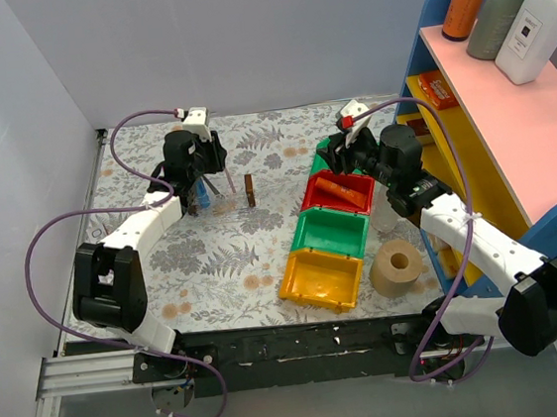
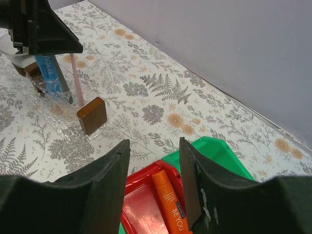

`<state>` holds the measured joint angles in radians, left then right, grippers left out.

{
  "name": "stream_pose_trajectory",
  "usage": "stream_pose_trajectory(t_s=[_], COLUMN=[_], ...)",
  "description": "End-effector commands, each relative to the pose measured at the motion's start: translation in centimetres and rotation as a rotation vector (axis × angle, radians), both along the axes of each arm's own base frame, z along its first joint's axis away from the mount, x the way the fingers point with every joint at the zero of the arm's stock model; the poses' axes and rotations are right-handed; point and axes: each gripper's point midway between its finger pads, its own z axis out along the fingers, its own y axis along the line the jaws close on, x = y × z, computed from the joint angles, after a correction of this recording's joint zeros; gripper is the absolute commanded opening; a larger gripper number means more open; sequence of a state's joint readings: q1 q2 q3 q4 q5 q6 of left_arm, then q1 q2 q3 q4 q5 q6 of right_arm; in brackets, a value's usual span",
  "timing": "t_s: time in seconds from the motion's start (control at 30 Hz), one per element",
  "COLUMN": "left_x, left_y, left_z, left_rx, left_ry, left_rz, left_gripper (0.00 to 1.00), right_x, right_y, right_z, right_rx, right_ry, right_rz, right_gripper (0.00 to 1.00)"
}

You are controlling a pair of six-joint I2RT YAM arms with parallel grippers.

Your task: Prepare toiletry sets of a toothbrush and toothpaste on the tray

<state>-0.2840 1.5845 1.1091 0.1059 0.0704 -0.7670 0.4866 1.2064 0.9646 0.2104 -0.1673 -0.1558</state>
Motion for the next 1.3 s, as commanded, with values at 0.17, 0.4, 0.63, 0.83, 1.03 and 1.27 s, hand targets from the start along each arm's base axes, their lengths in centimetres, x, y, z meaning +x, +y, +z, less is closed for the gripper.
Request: stream_pose_trajectory(t_s=[0.17,0.4,0.63,0.83,1.03,1.27], left_x=[0.4,0.5,0.4,0.4,0.3,0.2], left_y=[0.0,0.0,-0.1,-0.1,-0.1,0.1], left_z=[0.6,0.5,0.6,0.7,1.0,1.5], left_rx=[-0.025,-0.035,-0.049,-0.058,-0.059,-0.062], left_ry=[-0.012,-0.007,-0.005,-0.004,-0.008,-0.022], left_rz=[-0.013,-0.020,-0.028,-0.032,-0.032,-0.028], left_gripper=[0.00,0.00,0.00,0.00,0.00,0.00], right_x=[0.3,0.4,0.4,0.4,0.5,0.4], right_y=[0.4,0.4,0.3,0.3,0.3,0.3], right_z=[0.9,0.7,0.7,0.8,0.7,0.9], right_rx=[0.025,0.020,0.019,0.018,0.017,0.020], right_ry=[-0.031,-0.023,-0.024,-0.027,-0.024,-0.027], right_rz=[0.005,0.004,-0.002,-0.001,-0.001,0.002], right_gripper=[0.52,0.53,0.53,0.52,0.53,0.52])
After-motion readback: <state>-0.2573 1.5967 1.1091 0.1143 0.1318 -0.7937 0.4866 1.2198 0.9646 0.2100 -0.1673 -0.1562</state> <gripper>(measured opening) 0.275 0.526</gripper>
